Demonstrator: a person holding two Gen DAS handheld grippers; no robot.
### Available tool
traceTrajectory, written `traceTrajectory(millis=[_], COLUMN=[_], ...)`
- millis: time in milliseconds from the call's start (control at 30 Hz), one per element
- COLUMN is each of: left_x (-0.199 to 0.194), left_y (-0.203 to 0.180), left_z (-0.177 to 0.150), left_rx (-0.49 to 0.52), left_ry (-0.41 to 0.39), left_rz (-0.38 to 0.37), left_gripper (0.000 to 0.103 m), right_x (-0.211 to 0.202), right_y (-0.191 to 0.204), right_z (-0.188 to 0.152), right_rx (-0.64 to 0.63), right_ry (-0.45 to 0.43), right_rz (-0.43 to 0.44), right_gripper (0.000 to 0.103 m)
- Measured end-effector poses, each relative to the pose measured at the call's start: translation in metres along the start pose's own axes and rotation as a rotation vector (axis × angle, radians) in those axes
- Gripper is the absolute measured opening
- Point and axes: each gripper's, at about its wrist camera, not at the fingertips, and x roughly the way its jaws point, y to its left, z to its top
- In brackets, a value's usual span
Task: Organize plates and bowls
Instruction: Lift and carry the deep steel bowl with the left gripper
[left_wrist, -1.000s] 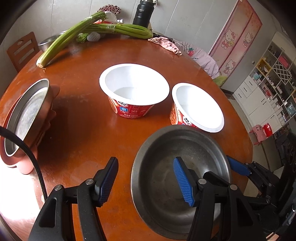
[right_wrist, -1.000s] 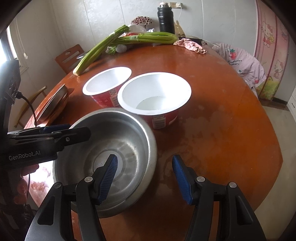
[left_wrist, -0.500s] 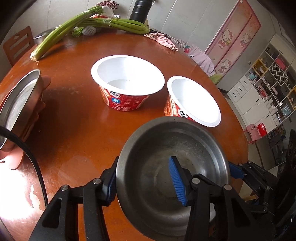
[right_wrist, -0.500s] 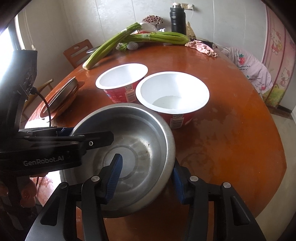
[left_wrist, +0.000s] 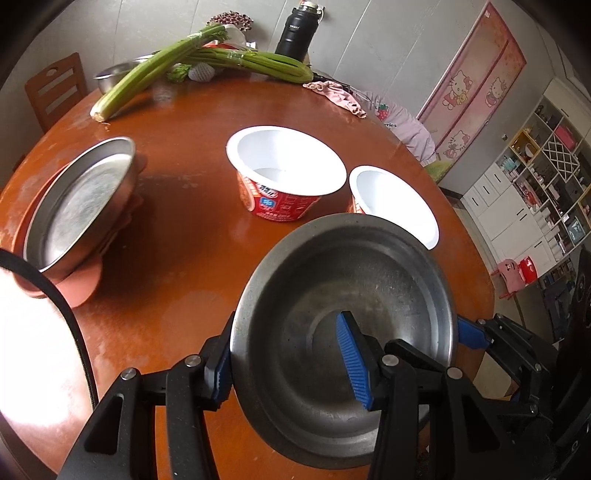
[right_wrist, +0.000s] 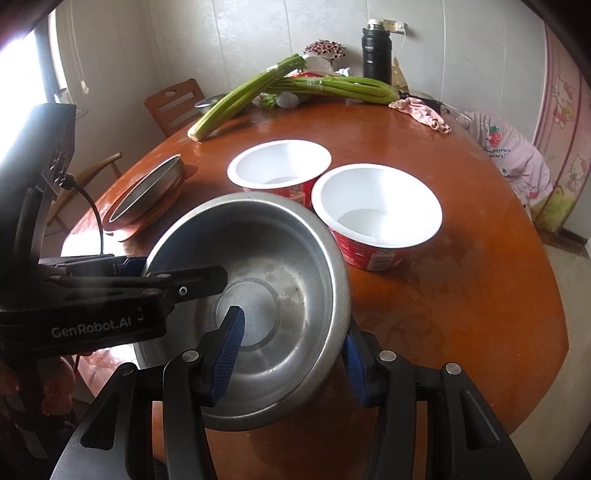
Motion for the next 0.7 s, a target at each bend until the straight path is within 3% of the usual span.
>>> traceTrajectory(millis=[333,700], left_x=[-0.014,-0.009], left_y=[0.020,0.028], left_z=[-0.010,-0.016], left_rx=[-0.032,-0.046], left_ry=[-0.014,-0.004], left_rz=[0.038,0.030], left_gripper=[0.051,0.051], right_x=[0.004,0.014], right_y=[0.024,0.033], right_z=[-0.001,-0.003], right_rx=[-0.039,-0.033], right_ry=[0.012,0.038], right_rz=[0.030,0.034], right_gripper=[0.054,0.054])
